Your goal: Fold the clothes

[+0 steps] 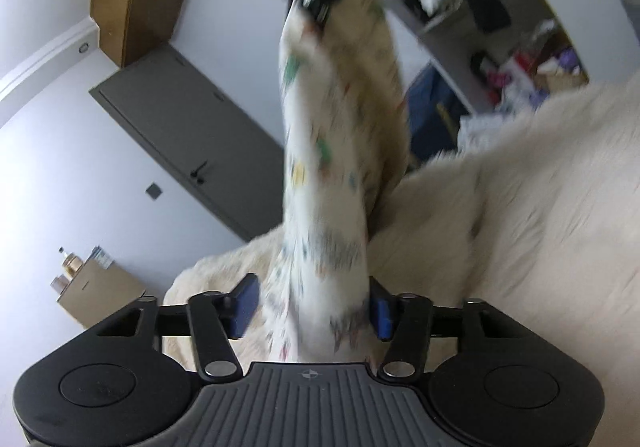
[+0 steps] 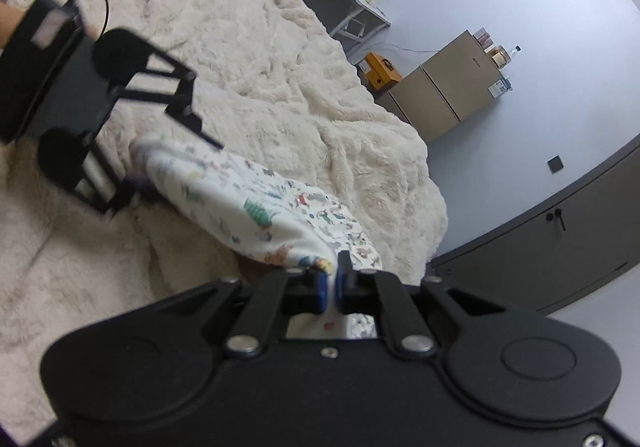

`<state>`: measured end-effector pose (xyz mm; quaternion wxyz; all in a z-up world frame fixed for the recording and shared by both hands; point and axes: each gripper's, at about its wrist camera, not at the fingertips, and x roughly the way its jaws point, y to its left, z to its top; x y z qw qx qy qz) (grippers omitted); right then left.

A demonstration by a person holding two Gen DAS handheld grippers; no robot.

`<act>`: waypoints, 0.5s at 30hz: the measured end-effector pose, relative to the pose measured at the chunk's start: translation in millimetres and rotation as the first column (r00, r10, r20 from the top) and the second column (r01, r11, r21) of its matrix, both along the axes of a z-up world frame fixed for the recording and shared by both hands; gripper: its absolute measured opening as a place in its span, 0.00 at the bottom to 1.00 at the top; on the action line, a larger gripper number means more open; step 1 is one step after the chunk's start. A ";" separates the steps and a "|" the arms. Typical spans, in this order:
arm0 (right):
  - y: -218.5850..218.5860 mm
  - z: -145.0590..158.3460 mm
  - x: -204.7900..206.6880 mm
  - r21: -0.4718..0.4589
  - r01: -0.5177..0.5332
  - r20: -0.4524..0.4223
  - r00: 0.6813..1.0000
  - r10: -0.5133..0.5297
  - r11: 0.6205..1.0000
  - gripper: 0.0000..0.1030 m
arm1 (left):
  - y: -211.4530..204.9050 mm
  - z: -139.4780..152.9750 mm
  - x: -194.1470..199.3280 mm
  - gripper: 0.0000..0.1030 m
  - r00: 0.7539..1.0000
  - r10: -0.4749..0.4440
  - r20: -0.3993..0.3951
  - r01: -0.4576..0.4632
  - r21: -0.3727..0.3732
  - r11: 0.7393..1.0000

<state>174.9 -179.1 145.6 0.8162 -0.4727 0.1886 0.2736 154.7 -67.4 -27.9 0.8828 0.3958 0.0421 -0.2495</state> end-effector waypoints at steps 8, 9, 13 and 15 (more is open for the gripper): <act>-4.6 3.8 -0.8 -0.040 -0.016 0.053 0.998 0.018 0.999 0.03 | 26.5 40.5 25.1 0.07 0.994 0.089 -0.057 -0.090 -0.009 0.996; -5.9 8.6 -3.5 -0.044 -0.025 0.075 0.997 0.029 0.999 0.03 | 36.4 67.1 23.7 0.07 0.995 0.079 -0.066 -0.080 -0.015 0.997; -19.8 68.8 -33.4 0.003 -0.108 0.144 0.984 0.107 0.994 0.03 | 59.7 170.4 -1.1 0.07 0.998 0.031 -0.046 -0.030 0.031 0.999; -30.7 111.0 -56.5 0.018 -0.162 0.163 0.974 0.157 0.987 0.04 | 65.6 216.2 -21.3 0.08 0.999 0.006 -0.032 -0.004 0.061 0.998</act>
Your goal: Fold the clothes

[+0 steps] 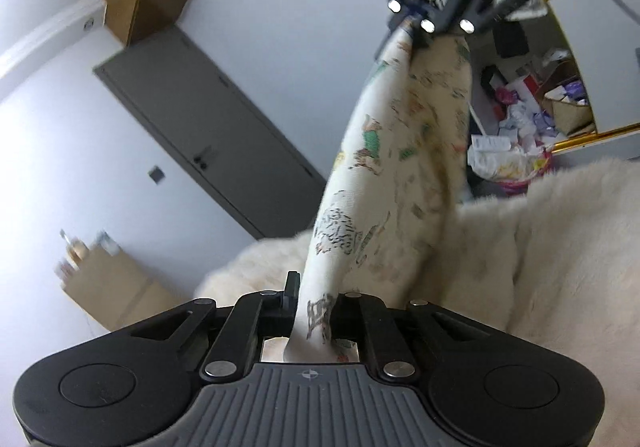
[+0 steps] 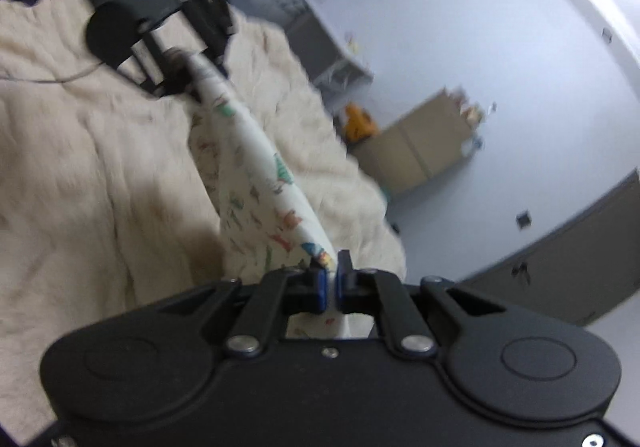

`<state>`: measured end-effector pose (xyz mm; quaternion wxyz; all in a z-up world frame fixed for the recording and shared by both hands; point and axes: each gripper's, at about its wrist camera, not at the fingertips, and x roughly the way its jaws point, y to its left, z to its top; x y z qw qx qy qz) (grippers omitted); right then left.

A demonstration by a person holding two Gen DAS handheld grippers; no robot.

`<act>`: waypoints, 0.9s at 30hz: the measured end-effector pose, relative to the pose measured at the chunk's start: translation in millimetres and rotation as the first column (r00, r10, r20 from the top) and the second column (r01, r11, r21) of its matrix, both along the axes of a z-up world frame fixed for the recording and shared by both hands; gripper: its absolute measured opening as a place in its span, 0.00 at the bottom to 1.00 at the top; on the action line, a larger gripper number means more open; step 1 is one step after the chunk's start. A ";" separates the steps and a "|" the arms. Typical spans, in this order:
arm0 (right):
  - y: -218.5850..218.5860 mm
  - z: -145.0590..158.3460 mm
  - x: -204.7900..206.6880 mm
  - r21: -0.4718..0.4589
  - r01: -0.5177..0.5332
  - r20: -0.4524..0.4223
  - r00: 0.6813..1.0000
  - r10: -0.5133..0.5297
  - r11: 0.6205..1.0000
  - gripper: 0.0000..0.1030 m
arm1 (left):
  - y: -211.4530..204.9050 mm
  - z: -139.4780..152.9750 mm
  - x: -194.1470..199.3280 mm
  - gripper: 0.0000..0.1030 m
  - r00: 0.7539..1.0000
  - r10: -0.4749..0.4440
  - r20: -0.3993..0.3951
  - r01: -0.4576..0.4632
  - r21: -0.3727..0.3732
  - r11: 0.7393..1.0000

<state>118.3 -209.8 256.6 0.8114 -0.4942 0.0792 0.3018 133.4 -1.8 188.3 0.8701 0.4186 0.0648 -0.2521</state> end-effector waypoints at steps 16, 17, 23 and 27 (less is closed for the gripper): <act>-9.7 89.5 13.7 -0.009 -0.165 -0.053 0.985 0.164 0.986 0.05 | 27.7 119.0 5.9 0.10 0.994 0.085 -0.071 -0.081 0.055 0.995; -4.0 84.1 24.0 -0.015 -0.151 -0.040 0.988 0.151 0.988 0.05 | 29.9 115.6 15.4 0.10 0.993 0.101 -0.061 -0.098 0.058 0.993; 24.0 76.1 61.8 -0.018 -0.078 0.217 0.973 0.080 0.997 0.05 | 32.1 108.2 57.9 0.10 0.947 0.217 0.236 -0.233 0.042 0.972; 16.0 67.5 26.2 -0.064 -0.138 0.359 0.921 0.152 0.988 0.05 | 42.1 97.9 8.0 0.10 0.899 0.088 0.430 -0.184 0.187 0.965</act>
